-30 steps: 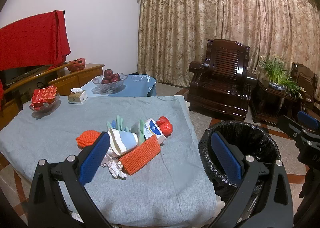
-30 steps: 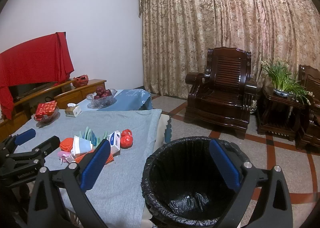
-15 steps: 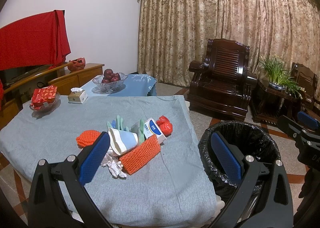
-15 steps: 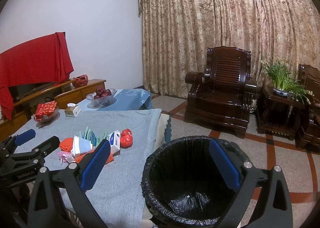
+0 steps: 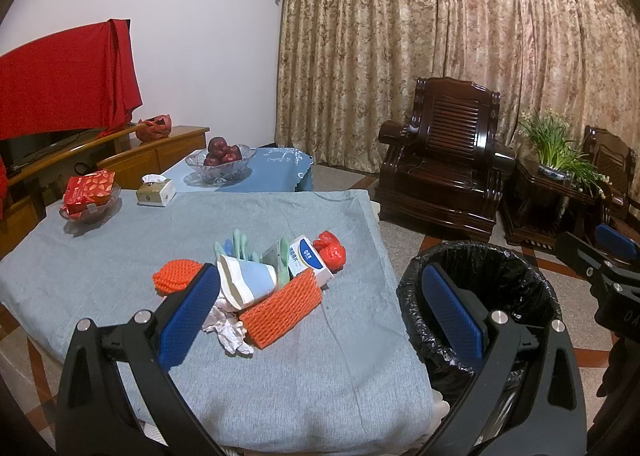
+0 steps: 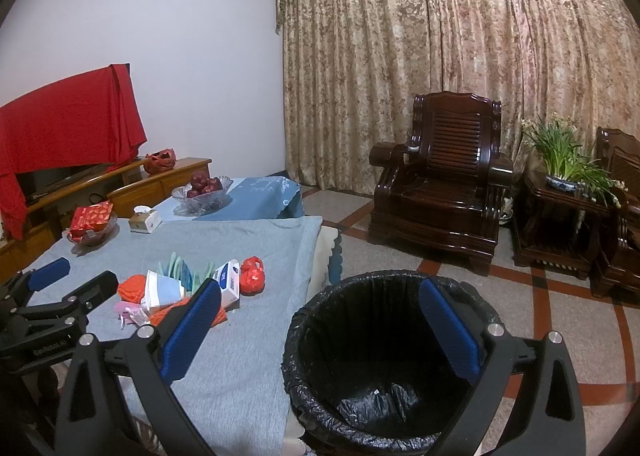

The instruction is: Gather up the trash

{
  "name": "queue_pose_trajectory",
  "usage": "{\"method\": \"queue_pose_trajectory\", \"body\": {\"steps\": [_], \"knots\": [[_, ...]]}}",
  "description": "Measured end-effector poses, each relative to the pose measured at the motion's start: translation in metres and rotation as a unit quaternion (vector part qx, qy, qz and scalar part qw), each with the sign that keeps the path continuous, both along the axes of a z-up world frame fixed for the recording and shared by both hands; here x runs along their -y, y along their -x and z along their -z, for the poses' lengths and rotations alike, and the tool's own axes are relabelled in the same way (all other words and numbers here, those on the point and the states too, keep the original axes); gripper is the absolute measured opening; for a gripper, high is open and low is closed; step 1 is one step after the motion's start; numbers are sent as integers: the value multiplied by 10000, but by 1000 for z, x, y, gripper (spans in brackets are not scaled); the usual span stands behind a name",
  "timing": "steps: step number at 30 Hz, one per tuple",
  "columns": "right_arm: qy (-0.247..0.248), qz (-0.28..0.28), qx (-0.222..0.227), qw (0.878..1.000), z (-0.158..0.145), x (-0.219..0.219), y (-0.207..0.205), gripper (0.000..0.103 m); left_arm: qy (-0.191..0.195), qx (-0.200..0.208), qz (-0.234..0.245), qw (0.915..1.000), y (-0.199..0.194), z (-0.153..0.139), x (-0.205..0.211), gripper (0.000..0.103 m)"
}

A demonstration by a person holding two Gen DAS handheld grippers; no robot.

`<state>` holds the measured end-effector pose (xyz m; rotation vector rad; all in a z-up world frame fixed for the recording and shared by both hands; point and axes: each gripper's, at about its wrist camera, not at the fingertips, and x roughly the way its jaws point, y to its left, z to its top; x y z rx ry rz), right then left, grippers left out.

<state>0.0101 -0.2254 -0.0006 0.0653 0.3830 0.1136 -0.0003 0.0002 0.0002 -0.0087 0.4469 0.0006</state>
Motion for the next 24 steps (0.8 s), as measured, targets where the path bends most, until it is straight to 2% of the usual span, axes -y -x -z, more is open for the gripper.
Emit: {"method": "queue_pose_trajectory", "body": {"steps": [24], "knots": [[-13, -1, -24, 10000, 2, 0, 0, 97, 7, -12, 0, 10000, 0, 0, 0, 98]]}}
